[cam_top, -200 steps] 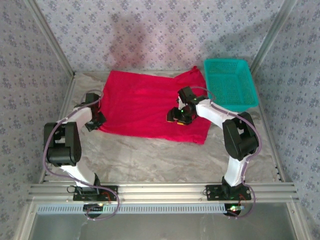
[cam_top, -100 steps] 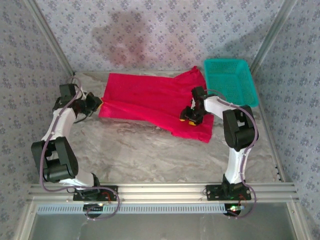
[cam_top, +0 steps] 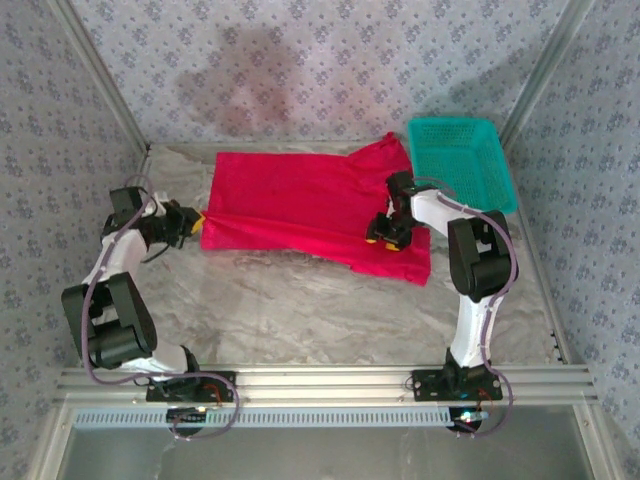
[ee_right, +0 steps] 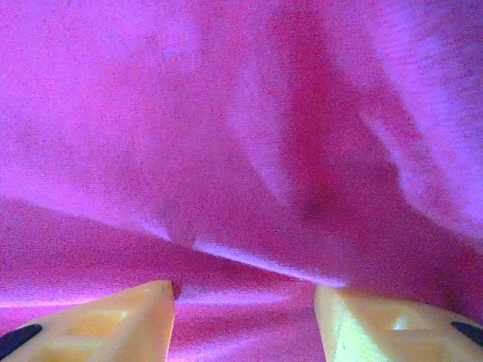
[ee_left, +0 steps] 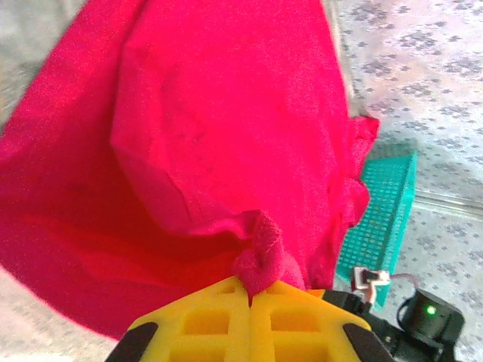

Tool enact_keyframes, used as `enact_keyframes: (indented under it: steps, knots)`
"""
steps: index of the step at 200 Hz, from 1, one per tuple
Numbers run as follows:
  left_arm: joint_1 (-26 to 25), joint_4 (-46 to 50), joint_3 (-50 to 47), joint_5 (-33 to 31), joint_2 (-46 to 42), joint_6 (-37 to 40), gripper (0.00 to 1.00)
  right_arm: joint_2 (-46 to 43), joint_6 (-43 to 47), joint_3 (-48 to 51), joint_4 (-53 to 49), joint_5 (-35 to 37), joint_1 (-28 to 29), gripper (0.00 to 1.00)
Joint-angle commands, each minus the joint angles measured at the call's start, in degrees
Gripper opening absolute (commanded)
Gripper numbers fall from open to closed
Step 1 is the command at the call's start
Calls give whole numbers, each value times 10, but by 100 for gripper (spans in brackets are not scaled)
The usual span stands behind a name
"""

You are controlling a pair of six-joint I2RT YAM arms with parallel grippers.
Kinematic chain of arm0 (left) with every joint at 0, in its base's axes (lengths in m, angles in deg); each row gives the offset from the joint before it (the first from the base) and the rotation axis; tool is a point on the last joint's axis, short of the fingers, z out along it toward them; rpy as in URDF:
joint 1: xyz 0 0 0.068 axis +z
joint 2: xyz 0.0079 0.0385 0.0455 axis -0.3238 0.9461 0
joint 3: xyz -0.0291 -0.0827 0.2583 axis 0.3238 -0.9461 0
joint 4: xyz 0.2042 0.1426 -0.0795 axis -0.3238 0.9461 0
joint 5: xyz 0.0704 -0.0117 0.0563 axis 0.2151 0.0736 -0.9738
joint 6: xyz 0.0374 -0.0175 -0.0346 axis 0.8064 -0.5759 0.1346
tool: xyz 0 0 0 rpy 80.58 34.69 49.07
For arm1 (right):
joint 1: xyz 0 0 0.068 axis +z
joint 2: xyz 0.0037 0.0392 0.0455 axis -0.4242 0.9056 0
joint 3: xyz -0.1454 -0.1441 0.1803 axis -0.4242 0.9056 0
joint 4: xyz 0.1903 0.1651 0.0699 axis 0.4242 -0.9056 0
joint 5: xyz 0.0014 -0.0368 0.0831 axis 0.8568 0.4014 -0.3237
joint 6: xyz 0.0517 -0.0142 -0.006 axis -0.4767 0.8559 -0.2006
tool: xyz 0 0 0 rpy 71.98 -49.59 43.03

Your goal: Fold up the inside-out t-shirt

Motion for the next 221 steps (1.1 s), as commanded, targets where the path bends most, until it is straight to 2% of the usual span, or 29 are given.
enact_keyframes:
  steps: [1, 12, 34, 54, 63, 70, 92, 108, 138, 151, 176, 221]
  knots:
    - [0, 58, -29, -65, -60, 25, 1, -34, 22, -25, -43, -9, 17, 56]
    - [-1, 71, -46, -89, -83, 29, 2, -53, 27, -39, -54, -15, 23, 56]
    - [-1, 120, -60, -179, -118, 45, 13, -82, 33, -58, -74, -14, 29, 57]
    - [0, 156, -62, -270, -144, 47, 31, -103, 34, -65, -82, -19, 30, 57]
    - [-1, 161, -67, -303, -160, 43, 43, -114, 34, -63, -83, -18, 32, 57]
    - [-1, 162, -70, -320, -173, 40, 47, -122, 35, -59, -84, -16, 34, 58]
    - [-14, 155, -82, -327, -211, 32, 48, -138, 36, -49, -85, -14, 37, 58]
    - [-43, 148, -96, -320, -218, 26, 48, -142, 37, -40, -83, -13, 38, 58]
    - [-123, 128, -124, -325, -174, 28, 47, -135, 33, -28, -69, -25, 39, 57]
    - [-144, 124, -131, -335, -141, 28, 42, -132, 33, -28, -65, -29, 43, 57]
    - [-146, 121, -149, -386, -123, 22, 34, -129, 36, -30, -66, -32, 44, 56]
    - [-131, 89, -160, -410, -121, 22, 35, -128, 45, -27, -74, -40, 41, 56]
